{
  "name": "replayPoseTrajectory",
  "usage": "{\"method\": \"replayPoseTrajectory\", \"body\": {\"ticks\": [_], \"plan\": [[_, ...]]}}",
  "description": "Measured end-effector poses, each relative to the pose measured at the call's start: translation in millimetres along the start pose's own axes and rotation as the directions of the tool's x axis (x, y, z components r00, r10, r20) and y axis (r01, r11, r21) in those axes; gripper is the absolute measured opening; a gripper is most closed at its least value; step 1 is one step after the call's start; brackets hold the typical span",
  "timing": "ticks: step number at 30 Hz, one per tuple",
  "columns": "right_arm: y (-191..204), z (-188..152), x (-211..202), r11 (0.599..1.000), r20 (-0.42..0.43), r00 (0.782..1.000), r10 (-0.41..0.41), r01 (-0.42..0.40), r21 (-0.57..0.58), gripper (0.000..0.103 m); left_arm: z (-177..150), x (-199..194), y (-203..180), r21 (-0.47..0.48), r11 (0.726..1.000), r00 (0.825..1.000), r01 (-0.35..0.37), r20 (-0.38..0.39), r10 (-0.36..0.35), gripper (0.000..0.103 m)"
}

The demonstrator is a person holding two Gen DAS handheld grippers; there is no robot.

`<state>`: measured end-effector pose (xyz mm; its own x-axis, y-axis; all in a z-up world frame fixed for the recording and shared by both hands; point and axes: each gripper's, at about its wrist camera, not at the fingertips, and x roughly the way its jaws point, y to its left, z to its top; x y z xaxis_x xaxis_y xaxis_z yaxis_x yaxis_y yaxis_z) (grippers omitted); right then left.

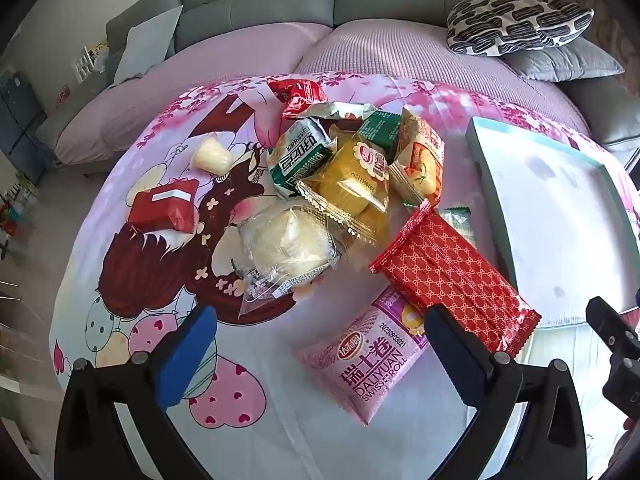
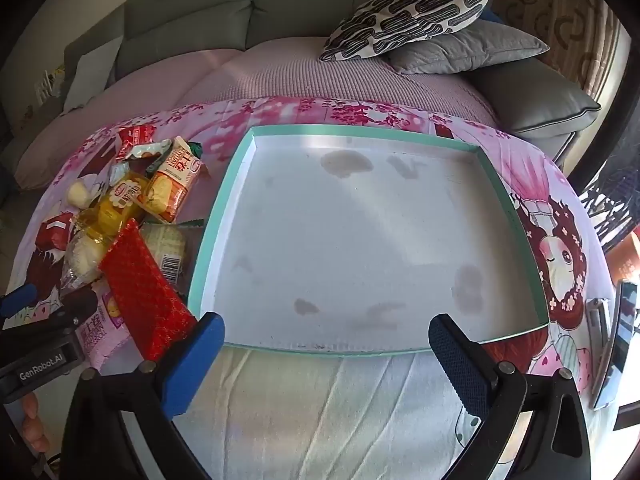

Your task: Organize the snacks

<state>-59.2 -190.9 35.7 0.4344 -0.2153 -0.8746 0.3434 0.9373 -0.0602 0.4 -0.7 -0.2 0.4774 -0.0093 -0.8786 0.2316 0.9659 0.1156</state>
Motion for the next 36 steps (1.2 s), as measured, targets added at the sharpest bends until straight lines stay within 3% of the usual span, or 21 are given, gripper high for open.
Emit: {"method": "replayPoseTrajectory", "body": {"ticks": [7,36], "plan": [[2,0,2,1.0,-0.002,1.0,0.001,-0.001,-0.001,0.103,1,-7,4,-0.016,0.999,0.999,0.036,0.039,-0.035,0.103],[4,-2,5,0.999,-0.023,0.999,-0.024,0.024,-0.029,0.103,-2,-1,5,-0.029,0.998,0.999,0.05,-0.013,-0.05,0.103]]}}
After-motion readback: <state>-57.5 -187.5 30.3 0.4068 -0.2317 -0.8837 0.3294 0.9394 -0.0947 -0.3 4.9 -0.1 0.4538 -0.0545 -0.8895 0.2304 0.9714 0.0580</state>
